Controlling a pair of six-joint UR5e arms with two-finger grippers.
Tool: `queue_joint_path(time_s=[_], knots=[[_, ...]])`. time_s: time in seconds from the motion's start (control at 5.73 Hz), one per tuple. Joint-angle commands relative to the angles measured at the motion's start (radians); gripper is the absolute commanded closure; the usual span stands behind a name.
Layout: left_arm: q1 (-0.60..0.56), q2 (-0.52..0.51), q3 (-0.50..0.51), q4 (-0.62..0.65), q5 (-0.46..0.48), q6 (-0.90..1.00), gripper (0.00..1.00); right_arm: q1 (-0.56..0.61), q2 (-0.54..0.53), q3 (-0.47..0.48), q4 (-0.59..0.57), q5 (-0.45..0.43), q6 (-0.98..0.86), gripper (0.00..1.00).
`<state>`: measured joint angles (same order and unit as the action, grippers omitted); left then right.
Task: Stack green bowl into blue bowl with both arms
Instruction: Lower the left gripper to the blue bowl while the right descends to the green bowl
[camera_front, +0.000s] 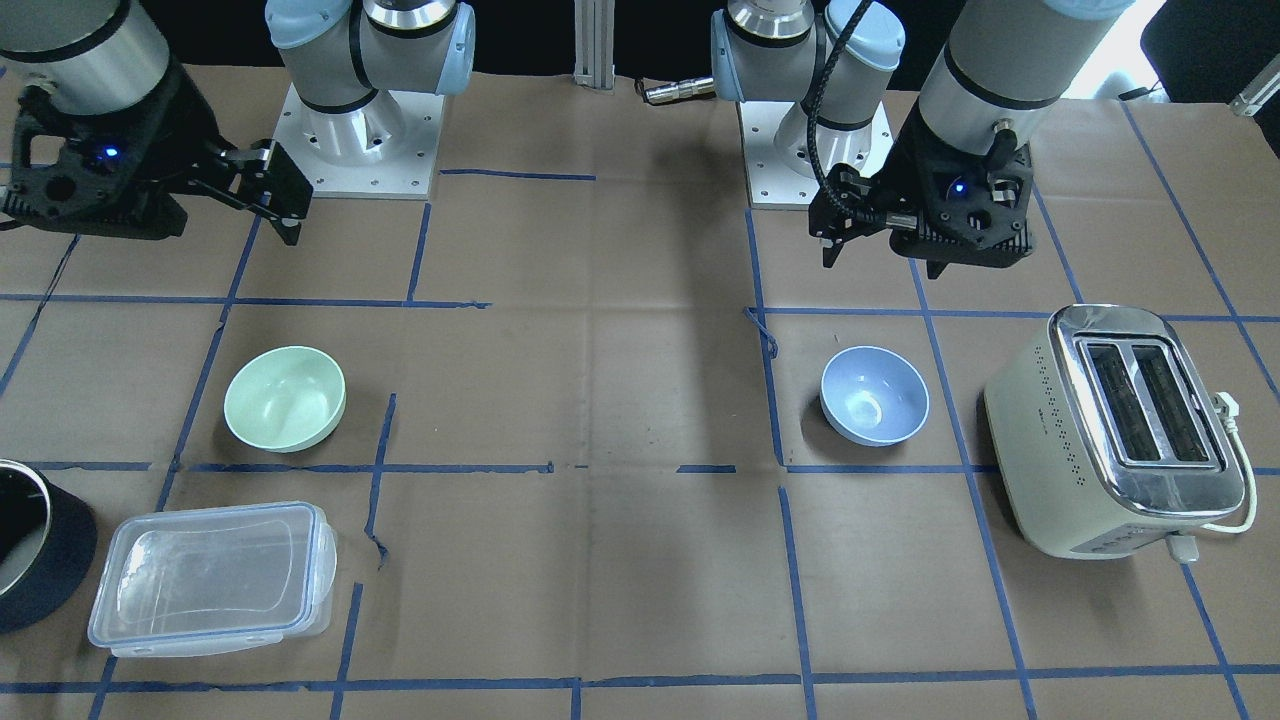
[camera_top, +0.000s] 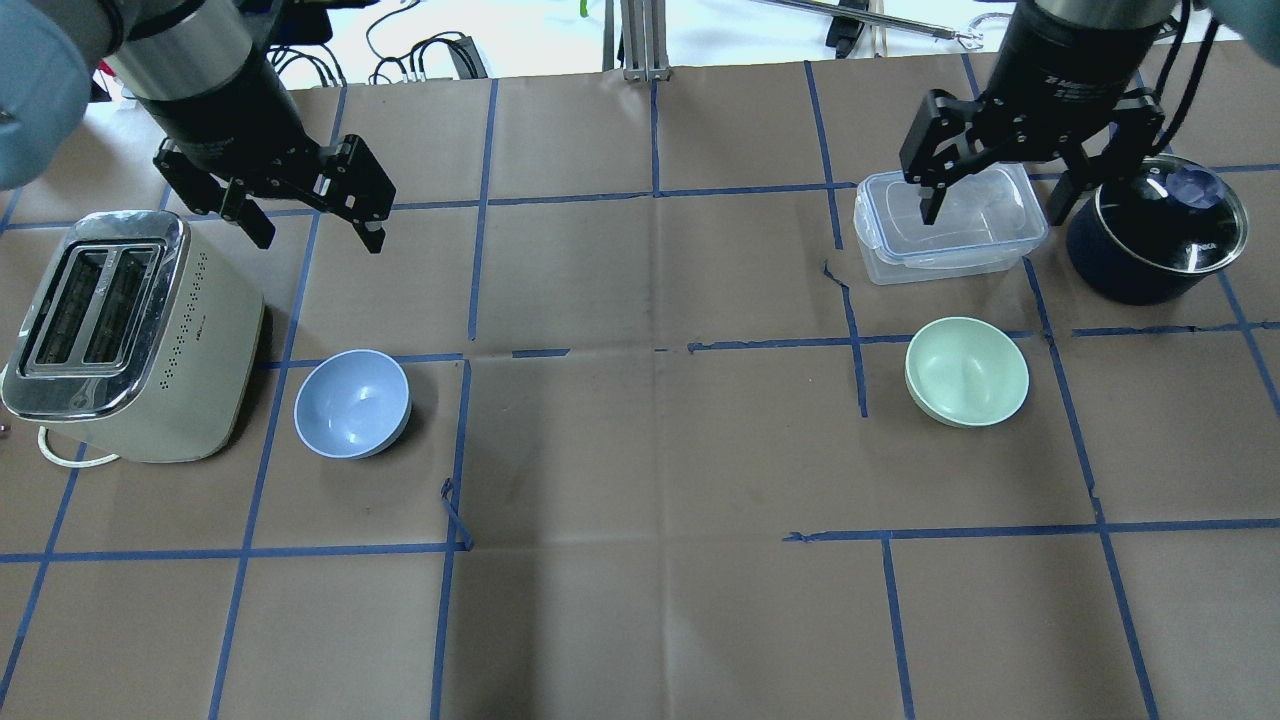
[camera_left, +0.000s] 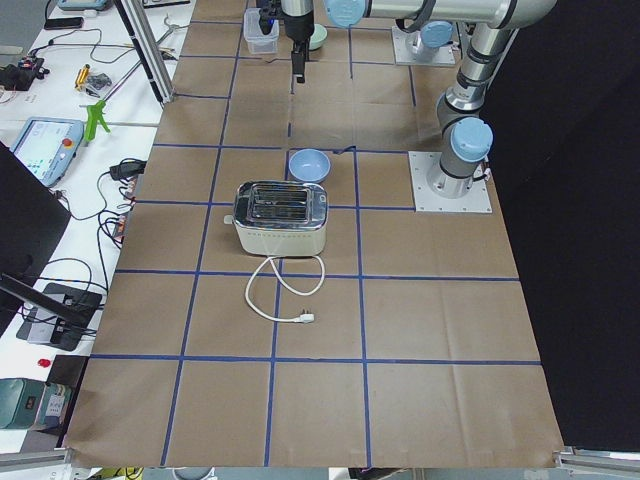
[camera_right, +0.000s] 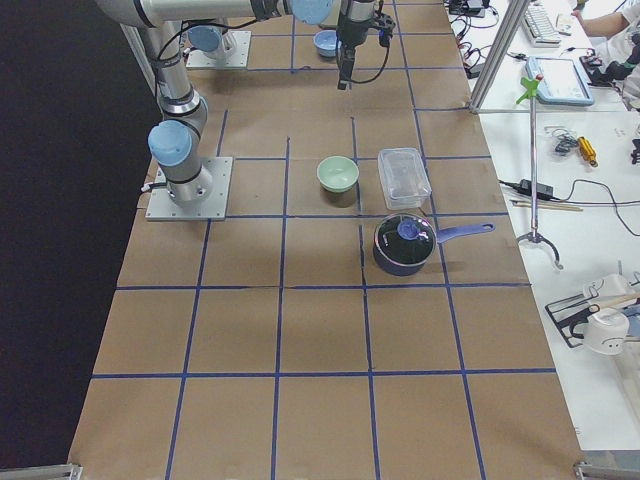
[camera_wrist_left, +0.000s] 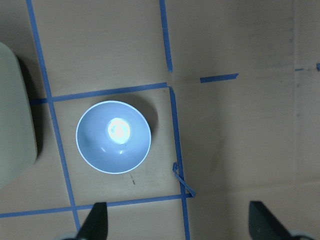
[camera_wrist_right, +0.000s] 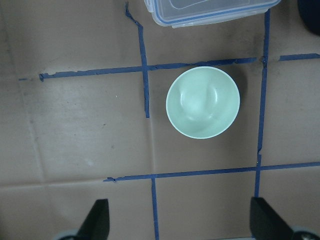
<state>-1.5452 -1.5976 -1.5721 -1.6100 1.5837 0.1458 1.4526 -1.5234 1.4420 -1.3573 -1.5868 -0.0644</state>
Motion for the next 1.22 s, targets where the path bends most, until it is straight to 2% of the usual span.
queue_joint_path(time_s=[0.0,0.17,0.35,0.52,0.7,0.87,1.05], knots=[[0.002,-0.002,-0.165,0.153,0.006,0.014,0.01,-0.15,-0.014,0.064,-0.012,0.001,-0.206,0.0],[0.028,0.005,-0.26,0.267,0.007,0.017,0.01,-0.206,-0.015,0.092,-0.037,0.001,-0.268,0.0],[0.059,-0.013,-0.331,0.327,0.007,0.027,0.02,-0.253,-0.006,0.138,-0.061,0.002,-0.291,0.0],[0.076,-0.016,-0.395,0.423,0.007,0.031,0.02,-0.264,0.0,0.244,-0.227,-0.008,-0.294,0.0],[0.079,-0.04,-0.435,0.452,0.007,0.026,0.02,-0.264,0.018,0.396,-0.431,-0.043,-0.281,0.0],[0.077,-0.085,-0.456,0.525,0.007,0.024,0.02,-0.258,0.04,0.485,-0.594,-0.042,-0.261,0.0],[0.077,-0.109,-0.469,0.532,0.007,0.02,0.02,-0.252,0.09,0.52,-0.647,-0.039,-0.188,0.0]])
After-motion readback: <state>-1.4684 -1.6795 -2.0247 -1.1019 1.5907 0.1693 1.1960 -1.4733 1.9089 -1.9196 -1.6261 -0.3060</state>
